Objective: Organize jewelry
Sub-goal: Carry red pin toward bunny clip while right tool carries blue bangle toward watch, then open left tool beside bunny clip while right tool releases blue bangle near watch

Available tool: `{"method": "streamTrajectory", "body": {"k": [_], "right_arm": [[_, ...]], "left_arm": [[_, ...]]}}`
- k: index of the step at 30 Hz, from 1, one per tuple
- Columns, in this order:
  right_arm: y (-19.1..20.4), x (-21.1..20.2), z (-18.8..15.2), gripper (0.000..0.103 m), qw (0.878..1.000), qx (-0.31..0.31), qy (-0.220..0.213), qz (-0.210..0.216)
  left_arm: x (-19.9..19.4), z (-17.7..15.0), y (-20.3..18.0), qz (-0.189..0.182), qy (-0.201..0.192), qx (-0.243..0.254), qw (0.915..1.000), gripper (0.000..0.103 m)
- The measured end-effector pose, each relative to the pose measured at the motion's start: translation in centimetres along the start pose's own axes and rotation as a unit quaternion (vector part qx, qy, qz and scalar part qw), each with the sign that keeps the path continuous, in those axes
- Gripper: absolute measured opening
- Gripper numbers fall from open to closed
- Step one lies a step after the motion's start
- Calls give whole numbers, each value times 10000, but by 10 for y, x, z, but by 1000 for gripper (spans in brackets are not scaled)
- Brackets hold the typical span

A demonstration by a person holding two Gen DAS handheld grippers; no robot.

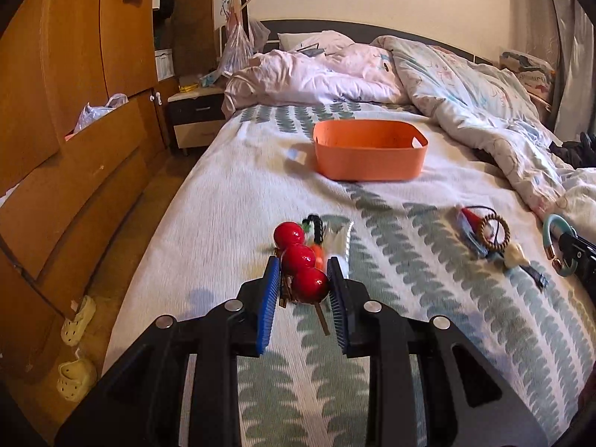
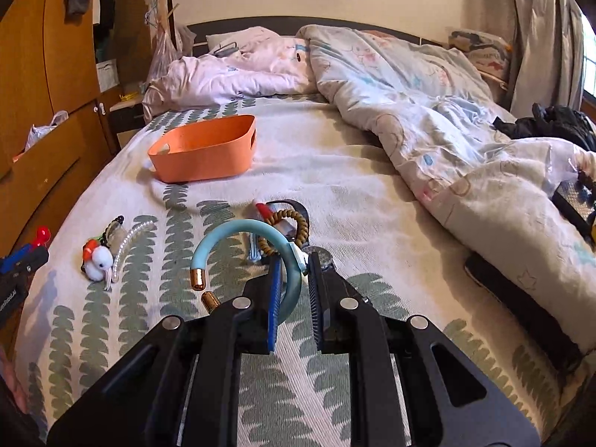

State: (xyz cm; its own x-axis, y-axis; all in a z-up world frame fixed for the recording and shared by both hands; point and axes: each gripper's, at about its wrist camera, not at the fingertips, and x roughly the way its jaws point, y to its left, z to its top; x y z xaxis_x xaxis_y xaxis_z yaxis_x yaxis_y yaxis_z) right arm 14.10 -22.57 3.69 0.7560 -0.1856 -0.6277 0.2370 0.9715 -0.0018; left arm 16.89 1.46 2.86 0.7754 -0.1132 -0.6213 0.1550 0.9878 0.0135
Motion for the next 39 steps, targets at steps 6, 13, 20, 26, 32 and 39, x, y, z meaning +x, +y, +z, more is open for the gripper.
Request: {"method": "streamTrajectory", "body": {"k": [6,13,20,26,32,39], "right_arm": [[-8,24,22,15,9999,111,87,30],[-15,52,36,15,9996,129,230,-47],[-28,78,38,15,9986,226,478,-61],[-29,96,36,15,9976,226,652,-57],[-22,104,36,15,9971,158,741,28],[-20,99,37,23,9977,89,665,-22]], "left_arm": [[13,11,-2,-3,-31,68,10000,27],[31,16,-1,16,44,125,9999,27],[47,22,-4,4,78,194,9998,27],[61,24,0,25,135,108,9998,27],[69,25,5,23,166,9,9999,28],[63,26,7,102,44,-36,9999,42]]}}
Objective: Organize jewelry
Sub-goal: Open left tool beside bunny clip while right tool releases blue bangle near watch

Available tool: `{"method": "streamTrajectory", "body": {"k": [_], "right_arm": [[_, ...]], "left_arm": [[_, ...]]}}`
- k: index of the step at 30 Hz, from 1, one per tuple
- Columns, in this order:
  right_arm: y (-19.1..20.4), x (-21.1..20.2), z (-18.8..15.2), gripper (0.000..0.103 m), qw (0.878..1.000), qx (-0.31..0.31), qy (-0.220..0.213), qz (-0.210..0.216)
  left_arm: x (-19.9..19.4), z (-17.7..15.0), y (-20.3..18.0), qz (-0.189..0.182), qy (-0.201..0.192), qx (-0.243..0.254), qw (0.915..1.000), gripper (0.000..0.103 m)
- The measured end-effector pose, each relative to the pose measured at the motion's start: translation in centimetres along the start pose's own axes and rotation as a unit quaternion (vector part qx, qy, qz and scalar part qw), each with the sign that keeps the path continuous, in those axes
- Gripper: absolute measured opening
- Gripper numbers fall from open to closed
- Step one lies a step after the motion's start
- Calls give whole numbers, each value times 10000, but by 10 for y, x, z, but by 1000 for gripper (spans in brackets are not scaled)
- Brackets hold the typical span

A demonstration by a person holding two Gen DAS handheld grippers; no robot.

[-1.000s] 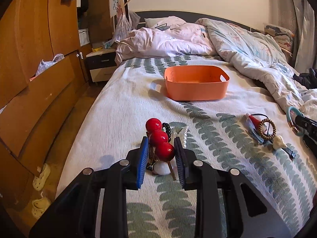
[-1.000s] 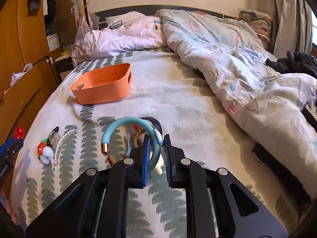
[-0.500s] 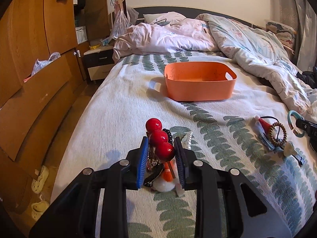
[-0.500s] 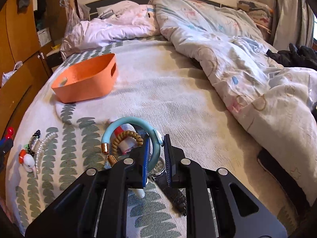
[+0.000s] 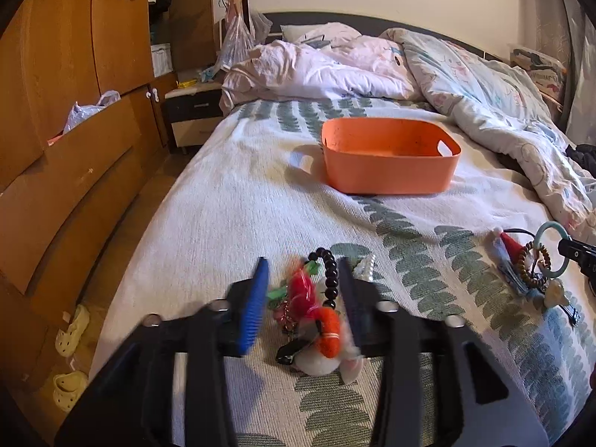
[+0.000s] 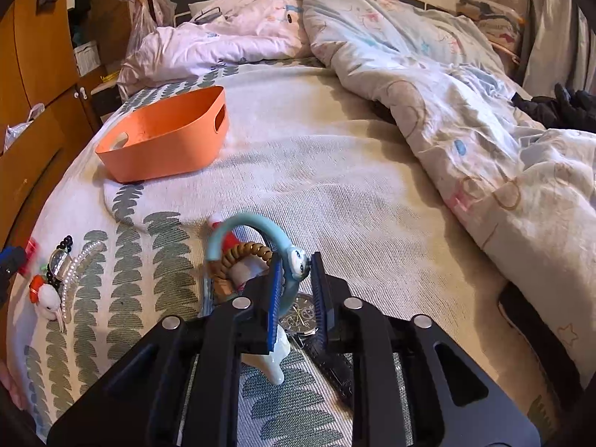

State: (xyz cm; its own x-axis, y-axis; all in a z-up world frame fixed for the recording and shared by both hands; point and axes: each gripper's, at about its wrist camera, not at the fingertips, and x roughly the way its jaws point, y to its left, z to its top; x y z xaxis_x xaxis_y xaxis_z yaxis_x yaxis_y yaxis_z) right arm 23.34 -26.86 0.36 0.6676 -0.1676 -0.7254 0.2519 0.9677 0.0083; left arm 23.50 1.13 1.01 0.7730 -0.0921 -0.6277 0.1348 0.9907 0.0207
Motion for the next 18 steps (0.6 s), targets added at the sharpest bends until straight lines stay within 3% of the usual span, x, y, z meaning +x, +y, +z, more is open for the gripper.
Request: {"method": "streamTrajectory", "body": {"k": [6,9,11,18], "right_arm": [[2,-10,3,27,9999,-71,-121,-28],[0,-16,6,49,9998,-66,-177,-14],[-1,-21,7,58,9996,-68,-255,-41],[-1,-65,9,60,9978,-25,-652,109]], "left_arm": [[-5,4,3,14,-43,-55,10000,45],[-9,4,4,8,-69,-101,9999,50],[-13,5,2,3,-102,-92,9999,53],[-43,8,-2,-2,-357,-128,9993,61]]}}
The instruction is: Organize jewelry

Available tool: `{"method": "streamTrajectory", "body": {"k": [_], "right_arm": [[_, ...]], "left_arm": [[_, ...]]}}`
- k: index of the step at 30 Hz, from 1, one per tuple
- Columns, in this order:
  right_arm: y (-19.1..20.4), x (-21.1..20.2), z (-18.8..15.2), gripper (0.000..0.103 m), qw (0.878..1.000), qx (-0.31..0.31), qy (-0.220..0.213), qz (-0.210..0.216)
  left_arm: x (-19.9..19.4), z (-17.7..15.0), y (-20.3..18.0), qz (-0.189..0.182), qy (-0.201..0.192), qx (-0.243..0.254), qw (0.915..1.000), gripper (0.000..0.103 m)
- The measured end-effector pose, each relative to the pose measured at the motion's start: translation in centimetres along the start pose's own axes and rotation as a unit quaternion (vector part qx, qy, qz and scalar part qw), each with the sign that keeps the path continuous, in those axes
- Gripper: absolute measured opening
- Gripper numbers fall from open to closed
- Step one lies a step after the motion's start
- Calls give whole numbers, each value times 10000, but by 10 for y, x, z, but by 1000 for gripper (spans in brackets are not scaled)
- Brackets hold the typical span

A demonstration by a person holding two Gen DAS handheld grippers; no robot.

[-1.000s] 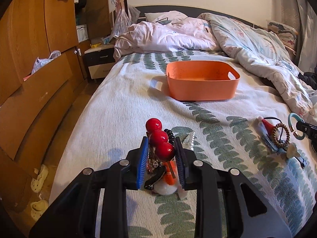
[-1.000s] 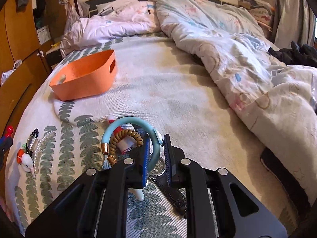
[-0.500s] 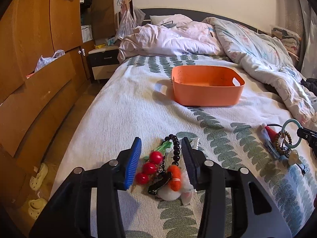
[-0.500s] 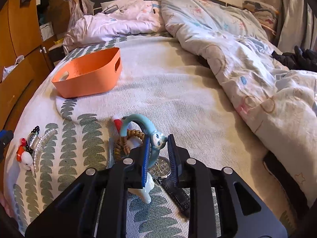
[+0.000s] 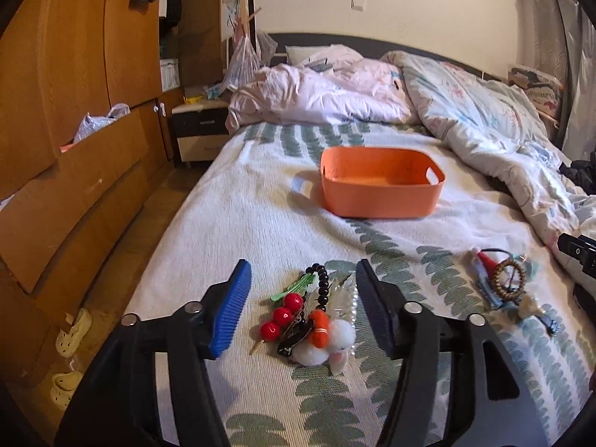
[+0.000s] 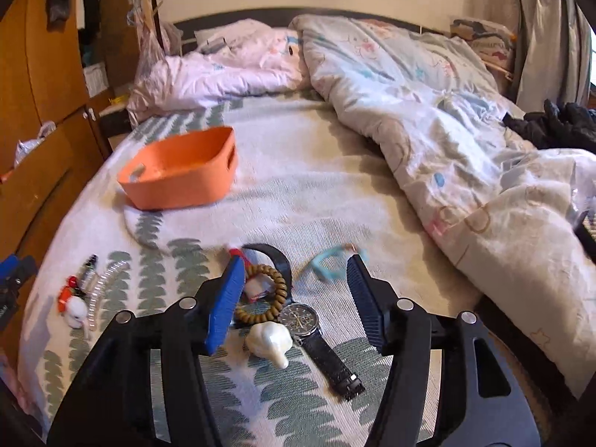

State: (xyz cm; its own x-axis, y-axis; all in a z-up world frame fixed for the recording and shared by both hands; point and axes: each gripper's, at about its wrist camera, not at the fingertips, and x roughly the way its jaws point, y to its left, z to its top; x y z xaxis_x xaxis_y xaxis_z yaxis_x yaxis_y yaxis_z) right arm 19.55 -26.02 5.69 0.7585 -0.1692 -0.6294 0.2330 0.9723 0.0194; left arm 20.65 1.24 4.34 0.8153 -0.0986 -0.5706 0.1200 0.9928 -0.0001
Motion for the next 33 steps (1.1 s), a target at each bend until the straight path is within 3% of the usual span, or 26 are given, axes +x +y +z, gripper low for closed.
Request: {"method": "streamTrajectory", "body": {"k": [11,13,15,22,33], "right_arm": [[19,-90,-12,69,9978,-147,-588,273],[22,-102,-19,78,9974,-159,-652,258],[26,-110,-27,80,9972,-207,-653,287],[32,-142,-76,90,9973,-138,-665,278],[45,-158,-126,91,9980,-278,-441,346]], "left_arm": [[-83,-8,-6,217,-559,4,9982,82],[-92,-12,-9,255,-572,58,9980,84],[-101,-18,-12,220,-572,98,9981,91],[-133,-41,-23,99,-683,182,9975,91],[-147,-82,-26,-81,-314,261,9991,94]]}}
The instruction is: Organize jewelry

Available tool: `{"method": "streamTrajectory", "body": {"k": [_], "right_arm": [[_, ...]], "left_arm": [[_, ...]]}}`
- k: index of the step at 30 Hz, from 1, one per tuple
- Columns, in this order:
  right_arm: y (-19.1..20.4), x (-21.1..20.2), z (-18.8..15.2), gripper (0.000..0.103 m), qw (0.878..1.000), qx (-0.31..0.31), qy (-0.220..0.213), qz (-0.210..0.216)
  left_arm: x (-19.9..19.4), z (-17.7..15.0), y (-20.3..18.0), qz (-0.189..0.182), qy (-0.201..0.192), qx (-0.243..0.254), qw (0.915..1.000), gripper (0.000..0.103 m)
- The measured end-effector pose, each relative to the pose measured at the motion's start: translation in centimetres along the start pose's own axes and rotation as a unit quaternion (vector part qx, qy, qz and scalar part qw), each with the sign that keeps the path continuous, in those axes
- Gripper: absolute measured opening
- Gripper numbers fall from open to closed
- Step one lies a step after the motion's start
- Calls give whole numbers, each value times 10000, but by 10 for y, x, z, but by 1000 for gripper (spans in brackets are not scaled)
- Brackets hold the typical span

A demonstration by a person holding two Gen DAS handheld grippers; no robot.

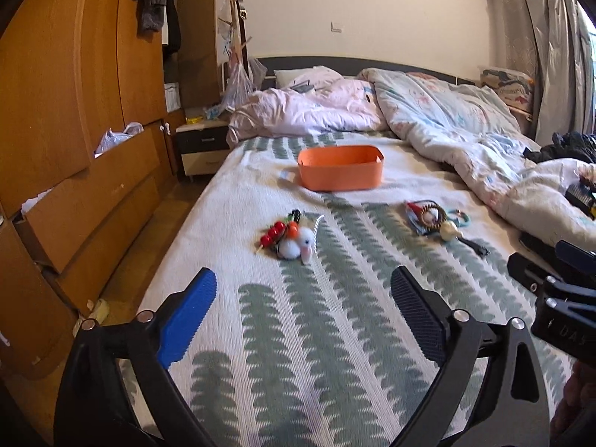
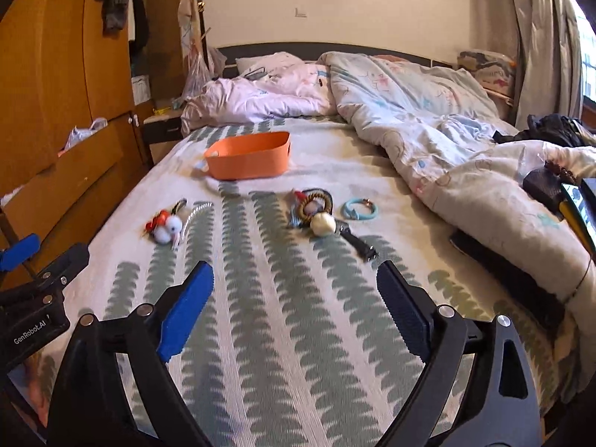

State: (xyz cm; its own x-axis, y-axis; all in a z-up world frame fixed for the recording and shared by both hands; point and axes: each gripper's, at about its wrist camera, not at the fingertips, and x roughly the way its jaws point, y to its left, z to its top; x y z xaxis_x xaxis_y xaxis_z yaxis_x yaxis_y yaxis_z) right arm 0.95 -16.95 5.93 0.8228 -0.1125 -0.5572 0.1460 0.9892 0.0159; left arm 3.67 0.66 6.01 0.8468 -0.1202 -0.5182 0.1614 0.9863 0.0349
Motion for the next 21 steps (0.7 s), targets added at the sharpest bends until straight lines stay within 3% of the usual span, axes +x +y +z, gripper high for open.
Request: {"method": "streamTrajectory", "body": {"k": [7,21], "right_arm": [[8,7,-11,92,9998,-159,133,-1],[18,17,-18,100,9988,-315,368,-5]], "left_arm": [[-6,-10,-3,106,-53,176,9998,97],[17,-21,-3,13,432,142,9990,98]]}}
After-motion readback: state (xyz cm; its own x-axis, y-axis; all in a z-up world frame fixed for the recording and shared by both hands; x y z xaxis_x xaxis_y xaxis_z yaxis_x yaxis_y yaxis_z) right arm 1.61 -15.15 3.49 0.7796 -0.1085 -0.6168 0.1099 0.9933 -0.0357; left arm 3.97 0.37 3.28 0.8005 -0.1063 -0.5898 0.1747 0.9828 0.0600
